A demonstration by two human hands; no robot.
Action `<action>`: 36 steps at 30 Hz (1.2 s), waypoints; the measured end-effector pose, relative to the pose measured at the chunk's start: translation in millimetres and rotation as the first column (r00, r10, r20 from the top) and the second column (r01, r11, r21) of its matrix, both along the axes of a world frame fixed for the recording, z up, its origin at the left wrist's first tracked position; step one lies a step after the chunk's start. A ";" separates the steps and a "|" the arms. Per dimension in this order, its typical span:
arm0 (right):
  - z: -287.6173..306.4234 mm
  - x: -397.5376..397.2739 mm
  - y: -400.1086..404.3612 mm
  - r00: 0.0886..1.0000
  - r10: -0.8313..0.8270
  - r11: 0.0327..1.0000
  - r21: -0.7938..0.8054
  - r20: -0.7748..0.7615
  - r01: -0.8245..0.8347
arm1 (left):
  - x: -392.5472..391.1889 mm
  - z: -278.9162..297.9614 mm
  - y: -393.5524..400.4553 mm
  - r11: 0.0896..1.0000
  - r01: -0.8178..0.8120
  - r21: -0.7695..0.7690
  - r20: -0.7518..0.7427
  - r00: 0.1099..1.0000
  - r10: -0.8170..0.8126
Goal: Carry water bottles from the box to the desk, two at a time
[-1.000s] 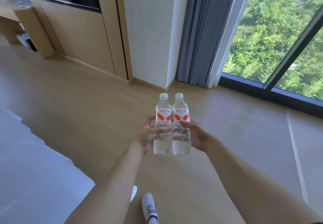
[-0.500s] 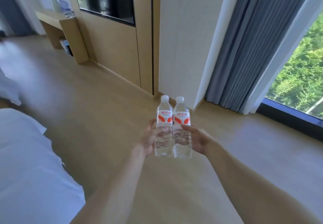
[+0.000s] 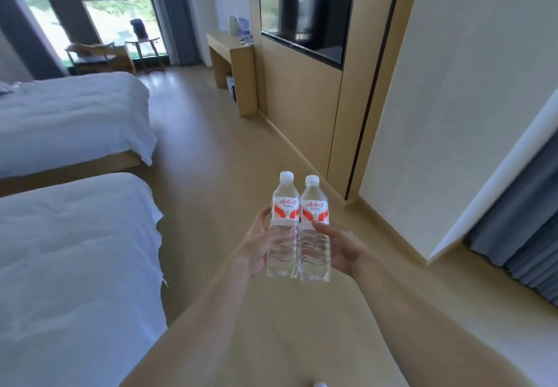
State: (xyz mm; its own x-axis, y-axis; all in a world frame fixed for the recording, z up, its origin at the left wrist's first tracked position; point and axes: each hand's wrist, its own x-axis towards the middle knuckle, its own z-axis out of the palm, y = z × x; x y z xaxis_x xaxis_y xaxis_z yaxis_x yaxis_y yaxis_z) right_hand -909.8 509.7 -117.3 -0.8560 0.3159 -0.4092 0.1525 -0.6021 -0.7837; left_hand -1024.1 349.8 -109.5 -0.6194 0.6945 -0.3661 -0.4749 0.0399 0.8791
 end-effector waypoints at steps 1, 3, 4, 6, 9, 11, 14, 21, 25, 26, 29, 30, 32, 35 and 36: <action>2.5 -15.6 11.5 1.000 0.023 1.000 -0.001 -0.003 -0.023 | -12.2 2.4 8.7 1.000 -0.021 0.001 0.008 1.000 0.021; 7.8 -48.2 35.5 0.998 0.070 0.998 0.009 -0.004 -0.070 | -37.5 5.2 27.0 0.997 -0.071 0.015 0.026 0.997 0.071; 10.0 -65.3 46.0 0.995 0.101 0.995 0.018 -0.002 -0.101 | -50.2 6.0 35.1 0.994 -0.104 0.021 0.035 0.994 0.104; 13.8 -98.6 61.8 0.984 0.178 0.983 0.036 -0.002 -0.177 | -73.9 7.0 47.7 0.985 -0.173 0.022 0.048 0.984 0.172; 13.6 -147.8 77.3 0.962 0.273 0.962 0.021 -0.005 -0.273 | -110.1 5.5 59.5 0.969 -0.242 0.042 0.068 0.969 0.239; 12.2 -182.6 84.6 0.954 0.301 0.953 0.021 -0.001 -0.301 | -138.5 2.4 63.7 0.959 -0.276 0.060 0.078 0.959 0.272; 7.4 -238.8 91.6 0.940 0.342 0.939 0.050 -0.010 -0.341 | -186.2 -5.9 66.8 0.943 -0.317 0.101 0.104 0.946 0.307; -6.9 -394.0 106.8 0.929 0.371 0.926 0.076 -0.010 -0.369 | -335.9 -24.8 78.6 0.932 -0.336 0.137 0.110 0.940 0.323; -1.3 -485.8 113.6 0.929 0.368 0.926 0.082 0.023 -0.369 | -427.6 -21.6 84.6 0.943 -0.316 0.109 0.082 0.948 0.308; 0.1 -507.9 115.3 0.934 0.356 0.932 0.071 0.020 -0.356 | -450.8 -19.2 86.0 0.944 -0.313 0.109 0.073 0.949 0.306; 6.3 -567.0 120.3 0.939 0.345 0.936 0.067 0.015 -0.345 | -515.0 -14.1 93.8 0.950 -0.297 0.091 0.034 0.955 0.295; 7.7 -583.9 123.1 0.939 0.344 0.936 0.068 0.015 -0.344 | -533.0 -12.8 97.2 0.952 -0.295 0.087 0.034 0.956 0.293; 7.4 -617.0 131.0 0.944 0.329 0.942 0.062 0.020 -0.329 | -567.3 -11.6 104.4 0.954 -0.287 0.088 0.040 0.958 0.284; 5.2 -667.2 145.7 0.947 0.322 0.946 0.045 0.011 -0.322 | -617.0 -13.1 118.1 0.957 -0.280 0.078 0.020 0.960 0.280; 3.3 -684.2 152.0 0.944 0.330 0.943 0.046 0.007 -0.330 | -632.9 -13.9 123.9 0.955 -0.285 0.080 0.019 0.959 0.284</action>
State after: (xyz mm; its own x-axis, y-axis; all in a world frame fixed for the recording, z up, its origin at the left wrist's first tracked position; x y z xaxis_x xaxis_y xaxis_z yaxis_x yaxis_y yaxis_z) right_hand -1593.9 661.7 -114.0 -0.9156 0.0343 -0.4005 0.3359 -0.4819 -0.8093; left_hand -1657.0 473.7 -123.4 -0.7934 0.5173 -0.3209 -0.4622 -0.1688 0.8705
